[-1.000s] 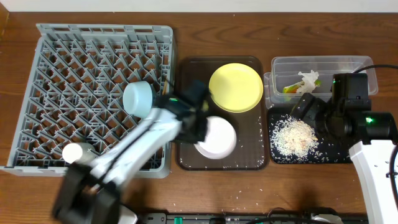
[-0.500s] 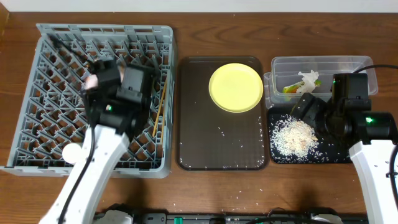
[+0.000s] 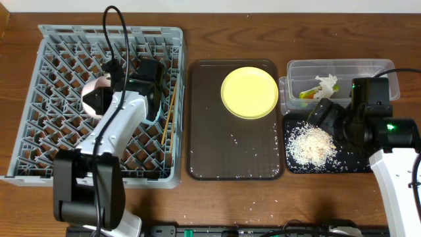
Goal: Sort waste into correct bins and load items into the dishwasher
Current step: 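Grasp the pink bowl with the left gripper and place it in the rack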
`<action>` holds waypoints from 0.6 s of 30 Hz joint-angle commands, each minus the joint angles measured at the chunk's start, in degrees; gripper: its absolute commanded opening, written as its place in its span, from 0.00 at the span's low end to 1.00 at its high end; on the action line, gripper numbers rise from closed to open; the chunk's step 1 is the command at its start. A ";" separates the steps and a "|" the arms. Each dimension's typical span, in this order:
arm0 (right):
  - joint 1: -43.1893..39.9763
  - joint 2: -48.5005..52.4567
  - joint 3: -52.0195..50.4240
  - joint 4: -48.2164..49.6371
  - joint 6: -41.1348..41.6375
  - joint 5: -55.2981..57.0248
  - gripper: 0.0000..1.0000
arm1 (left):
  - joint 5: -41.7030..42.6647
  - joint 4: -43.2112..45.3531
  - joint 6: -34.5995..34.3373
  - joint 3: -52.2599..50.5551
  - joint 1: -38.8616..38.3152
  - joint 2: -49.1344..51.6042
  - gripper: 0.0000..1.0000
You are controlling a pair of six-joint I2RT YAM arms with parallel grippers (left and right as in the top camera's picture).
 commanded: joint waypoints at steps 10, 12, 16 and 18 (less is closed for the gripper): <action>-0.55 -0.68 -0.02 -0.09 0.79 0.15 0.99 | -5.33 -2.03 -0.31 0.46 -1.66 4.42 0.08; -0.55 -0.68 -0.02 -0.09 0.79 0.15 0.99 | -8.48 -2.05 -0.26 0.46 -1.66 4.42 0.08; -0.55 -0.68 -0.02 -0.09 0.79 0.15 0.99 | -7.37 -2.25 -0.31 0.46 -1.66 4.42 0.08; -0.55 -0.68 -0.02 -0.09 0.79 0.15 0.99 | -5.40 -2.23 -0.33 0.44 -1.64 4.44 0.08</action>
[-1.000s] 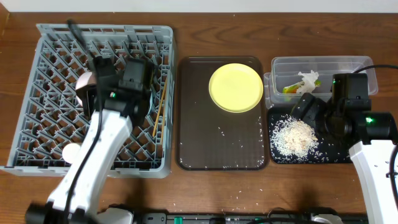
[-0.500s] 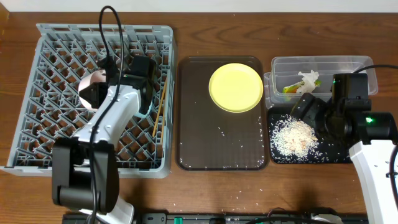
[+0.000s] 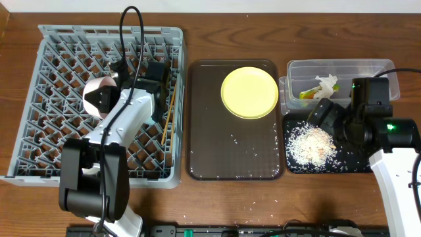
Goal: Sort waste into correct bins and load items into the dishwasher
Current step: 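Grasp the pink bowl with the left gripper and place it in the rack, then grasp the yellow plate edge with the left gripper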
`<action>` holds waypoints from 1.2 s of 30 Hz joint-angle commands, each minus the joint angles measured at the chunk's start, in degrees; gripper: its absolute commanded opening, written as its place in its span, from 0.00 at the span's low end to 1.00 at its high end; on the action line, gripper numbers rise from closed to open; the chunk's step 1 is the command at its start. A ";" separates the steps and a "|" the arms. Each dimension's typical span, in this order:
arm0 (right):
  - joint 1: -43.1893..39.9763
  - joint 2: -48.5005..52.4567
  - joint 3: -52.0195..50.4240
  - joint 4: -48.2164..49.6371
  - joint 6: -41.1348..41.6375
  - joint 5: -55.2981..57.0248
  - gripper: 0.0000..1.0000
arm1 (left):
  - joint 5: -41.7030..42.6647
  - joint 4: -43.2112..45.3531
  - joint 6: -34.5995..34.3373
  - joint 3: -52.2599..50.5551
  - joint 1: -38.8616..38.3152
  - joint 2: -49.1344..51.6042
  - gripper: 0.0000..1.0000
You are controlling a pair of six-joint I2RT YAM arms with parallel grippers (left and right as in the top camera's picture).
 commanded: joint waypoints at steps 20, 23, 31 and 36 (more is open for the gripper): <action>-0.55 -0.68 -0.02 -0.09 0.76 0.17 0.99 | 45.77 -8.92 -0.33 1.60 -7.15 -18.91 0.61; -0.55 -0.68 -0.02 -0.09 0.79 0.15 0.99 | 58.71 -7.56 -0.28 1.60 -7.15 -25.68 0.61; -0.55 -0.68 -0.02 -0.07 0.79 0.15 0.99 | 86.31 7.10 0.39 0.85 -13.25 -22.77 0.57; -0.55 -0.68 -0.02 -0.07 0.79 0.15 0.99 | 86.33 17.27 0.22 0.85 -20.37 -10.29 0.58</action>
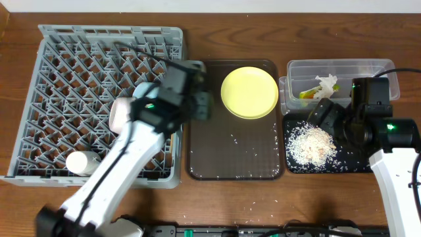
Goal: Sort waste into correct bins and load items into the dishwasher
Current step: 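Grasp the yellow plate edge with the left gripper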
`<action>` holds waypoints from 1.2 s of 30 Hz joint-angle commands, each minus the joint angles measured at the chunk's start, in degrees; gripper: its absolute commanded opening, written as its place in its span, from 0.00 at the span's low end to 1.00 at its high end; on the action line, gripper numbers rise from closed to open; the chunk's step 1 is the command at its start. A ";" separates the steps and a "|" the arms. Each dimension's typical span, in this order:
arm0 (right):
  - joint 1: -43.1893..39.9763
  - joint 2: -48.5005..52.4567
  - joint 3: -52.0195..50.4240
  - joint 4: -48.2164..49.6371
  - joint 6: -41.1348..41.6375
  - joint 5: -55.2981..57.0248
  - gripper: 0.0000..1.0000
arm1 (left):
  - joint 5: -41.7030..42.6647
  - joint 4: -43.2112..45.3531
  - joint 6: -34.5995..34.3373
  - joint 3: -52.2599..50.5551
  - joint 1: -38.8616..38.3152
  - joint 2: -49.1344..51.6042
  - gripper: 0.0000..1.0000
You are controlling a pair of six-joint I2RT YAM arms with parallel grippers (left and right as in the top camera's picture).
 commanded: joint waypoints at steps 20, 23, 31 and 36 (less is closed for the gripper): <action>-0.55 -0.63 -0.02 -0.02 0.79 0.15 0.99 | 3.21 19.69 -11.08 0.31 -1.60 32.30 0.42; -0.55 -0.63 -0.02 0.00 0.79 0.15 0.99 | 4.17 18.25 -10.82 0.28 -1.57 32.79 0.19; -0.55 -0.63 -0.02 0.00 0.79 0.15 0.99 | 4.11 6.69 -2.38 1.05 -1.46 20.11 0.07; -0.55 -0.63 -0.02 0.00 0.79 0.15 0.99 | 3.89 -0.09 1.42 1.05 -0.17 6.21 0.07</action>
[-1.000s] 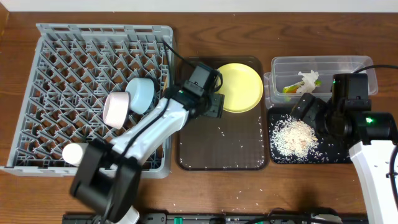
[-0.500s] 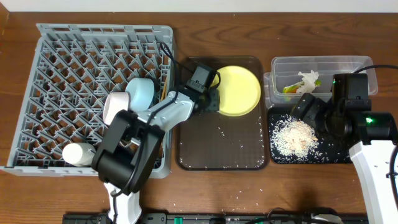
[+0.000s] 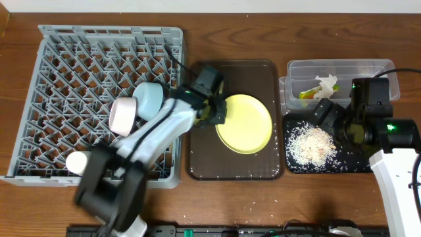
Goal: Sort waste into correct bins and load items into the dishwasher
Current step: 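Grasp the yellow plate edge with the left gripper, then lift the yellow plate into the rack with the left gripper, standing it upright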
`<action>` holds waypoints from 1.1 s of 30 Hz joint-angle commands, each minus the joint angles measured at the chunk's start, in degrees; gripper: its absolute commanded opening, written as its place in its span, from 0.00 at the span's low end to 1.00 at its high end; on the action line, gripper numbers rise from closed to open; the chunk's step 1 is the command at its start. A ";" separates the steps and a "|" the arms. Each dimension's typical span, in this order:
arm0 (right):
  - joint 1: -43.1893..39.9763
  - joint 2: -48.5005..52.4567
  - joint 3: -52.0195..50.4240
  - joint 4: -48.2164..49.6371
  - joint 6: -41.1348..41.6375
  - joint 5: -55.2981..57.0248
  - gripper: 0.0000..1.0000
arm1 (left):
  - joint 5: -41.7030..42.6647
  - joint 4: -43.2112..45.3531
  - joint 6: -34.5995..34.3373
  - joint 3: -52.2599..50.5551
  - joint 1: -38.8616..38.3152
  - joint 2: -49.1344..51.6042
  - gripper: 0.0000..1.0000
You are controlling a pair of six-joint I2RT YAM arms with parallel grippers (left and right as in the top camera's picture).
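Note:
On the brown tray [image 3: 200,158], the yellow plate [image 3: 247,125] lies toward the middle. My left gripper [image 3: 217,108] is at the plate's left rim and looks shut on it. The grey dishwasher rack [image 3: 46,39] on the left holds a pink bowl [image 3: 122,116], a light blue bowl [image 3: 148,99] and a white cup [image 3: 77,161]. My right gripper [image 3: 323,110] hovers over the black tray [image 3: 348,164] holding spilled rice [image 3: 312,143]. How its jaws stand does not show.
A clear container [image 3: 368,67] at the back right holds white and green scraps [image 3: 322,85]. Loose rice grains dot the brown tray and the table's front edge. My left arm crosses the rack's right wall.
My left gripper went from the tray's left edge to the plate's left rim. The plate now sits lower on the tray, nearer the front. The right arm stayed put.
My left gripper was in the rack by the pink bowl, and the yellow plate lay at the back of the tray. Then the arm was over the rack's right wall, the bowls and cup resting in the rack. Now it is at the plate, which has shifted forward.

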 commanded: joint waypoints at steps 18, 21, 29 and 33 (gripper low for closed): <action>-0.55 -0.57 -0.02 -0.11 0.79 0.15 0.99 | -33.38 -28.44 8.41 -0.52 22.84 -36.00 0.07; -0.55 -0.57 -0.02 -0.09 0.79 0.15 0.99 | -38.29 -29.33 8.31 -0.59 22.84 -33.73 0.08; -0.55 -0.57 -0.02 -0.11 0.79 0.15 0.99 | -38.25 -30.40 7.72 -0.59 19.08 -28.30 0.07; -0.55 -0.57 -0.02 -0.09 0.79 0.15 0.99 | -39.67 -30.62 7.72 -0.59 14.16 -26.14 0.07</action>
